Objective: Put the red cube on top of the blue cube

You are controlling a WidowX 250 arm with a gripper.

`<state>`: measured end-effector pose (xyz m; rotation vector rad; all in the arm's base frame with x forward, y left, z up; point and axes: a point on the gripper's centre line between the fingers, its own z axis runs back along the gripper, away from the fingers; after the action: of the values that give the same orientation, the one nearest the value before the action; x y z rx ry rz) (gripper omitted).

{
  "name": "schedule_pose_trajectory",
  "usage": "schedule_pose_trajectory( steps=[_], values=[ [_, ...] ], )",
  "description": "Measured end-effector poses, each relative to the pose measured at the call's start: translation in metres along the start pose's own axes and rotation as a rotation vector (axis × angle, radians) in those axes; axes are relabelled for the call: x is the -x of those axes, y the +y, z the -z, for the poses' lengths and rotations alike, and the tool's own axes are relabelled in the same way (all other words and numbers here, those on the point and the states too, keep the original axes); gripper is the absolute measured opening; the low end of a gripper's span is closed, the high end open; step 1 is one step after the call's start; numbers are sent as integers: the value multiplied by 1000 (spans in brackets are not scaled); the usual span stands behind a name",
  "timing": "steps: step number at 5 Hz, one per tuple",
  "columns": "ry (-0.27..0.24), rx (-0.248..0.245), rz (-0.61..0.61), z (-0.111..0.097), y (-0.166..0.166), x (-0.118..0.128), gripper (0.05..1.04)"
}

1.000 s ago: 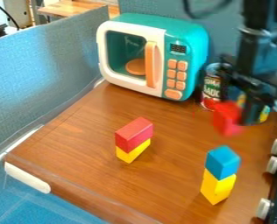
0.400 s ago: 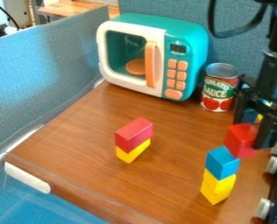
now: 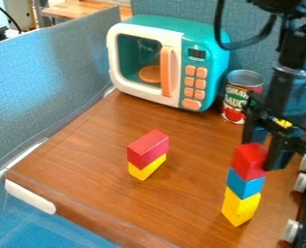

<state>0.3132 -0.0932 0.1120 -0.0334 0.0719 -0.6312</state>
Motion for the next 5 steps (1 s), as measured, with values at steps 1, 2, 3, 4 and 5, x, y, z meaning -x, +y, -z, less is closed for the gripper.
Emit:
schedule_pose_trajectory(
  steps=[1, 2, 3, 4, 5],
  values=[
    [-2, 8, -20, 0, 3, 1, 574],
    [-4, 13, -10, 0, 4, 2, 574],
    [-6, 16, -23, 0, 6, 2, 574],
    [-10, 14, -29, -1, 6, 2, 647],
    [-18, 16, -40, -1, 6, 0, 911]
  ],
)
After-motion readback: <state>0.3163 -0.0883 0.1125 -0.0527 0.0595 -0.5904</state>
